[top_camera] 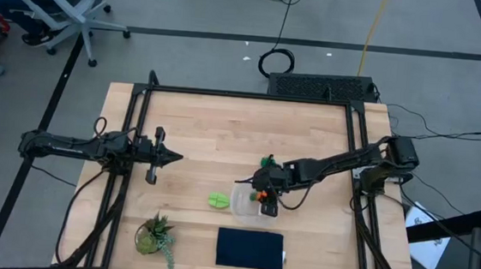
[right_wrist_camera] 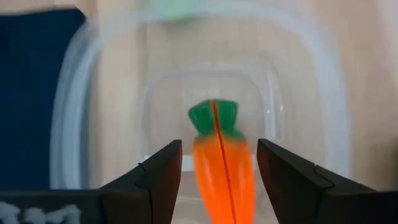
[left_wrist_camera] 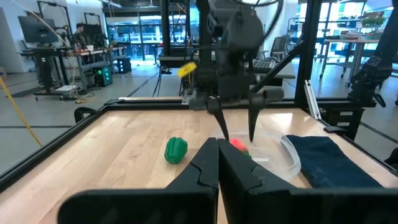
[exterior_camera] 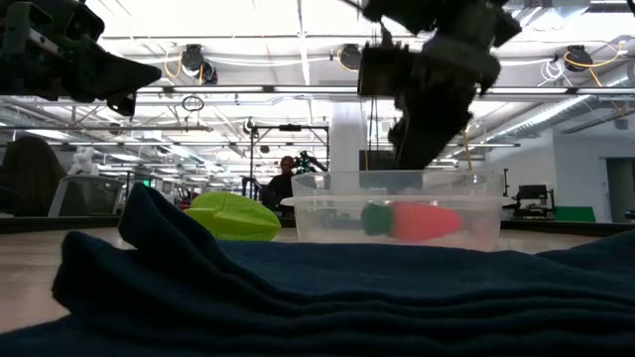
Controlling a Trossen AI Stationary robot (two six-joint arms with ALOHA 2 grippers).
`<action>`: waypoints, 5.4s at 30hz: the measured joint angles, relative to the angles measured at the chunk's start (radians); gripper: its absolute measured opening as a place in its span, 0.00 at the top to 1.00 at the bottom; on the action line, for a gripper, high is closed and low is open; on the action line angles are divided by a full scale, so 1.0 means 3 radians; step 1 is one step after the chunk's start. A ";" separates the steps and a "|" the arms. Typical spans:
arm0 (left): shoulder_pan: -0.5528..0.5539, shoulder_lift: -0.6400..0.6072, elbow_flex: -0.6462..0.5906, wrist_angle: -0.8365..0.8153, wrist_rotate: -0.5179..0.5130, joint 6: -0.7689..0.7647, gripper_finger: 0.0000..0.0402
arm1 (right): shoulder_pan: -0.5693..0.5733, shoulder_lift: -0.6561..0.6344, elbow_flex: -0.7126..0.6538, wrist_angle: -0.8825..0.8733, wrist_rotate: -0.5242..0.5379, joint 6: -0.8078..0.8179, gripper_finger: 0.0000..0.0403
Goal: Pick and placing Produce into tupperware
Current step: Put the orange carrot into the transparent bin, then put the green starfruit into the transparent bin
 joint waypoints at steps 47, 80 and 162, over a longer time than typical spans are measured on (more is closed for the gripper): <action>-0.0001 -0.0001 0.0000 -0.0023 -0.0001 0.0013 1.00 | -0.0027 -0.3631 -0.1495 0.0939 0.0863 -0.0641 1.00; -0.0001 -0.0001 0.0000 -0.0025 -0.0150 0.0045 1.00 | -0.0020 -0.4867 -0.2956 0.1699 0.0261 -0.1019 1.00; -0.0510 0.3390 0.3166 -0.1312 -0.0226 -0.0363 1.00 | -0.0021 -0.4865 -0.2955 0.1642 -0.0288 -0.0999 1.00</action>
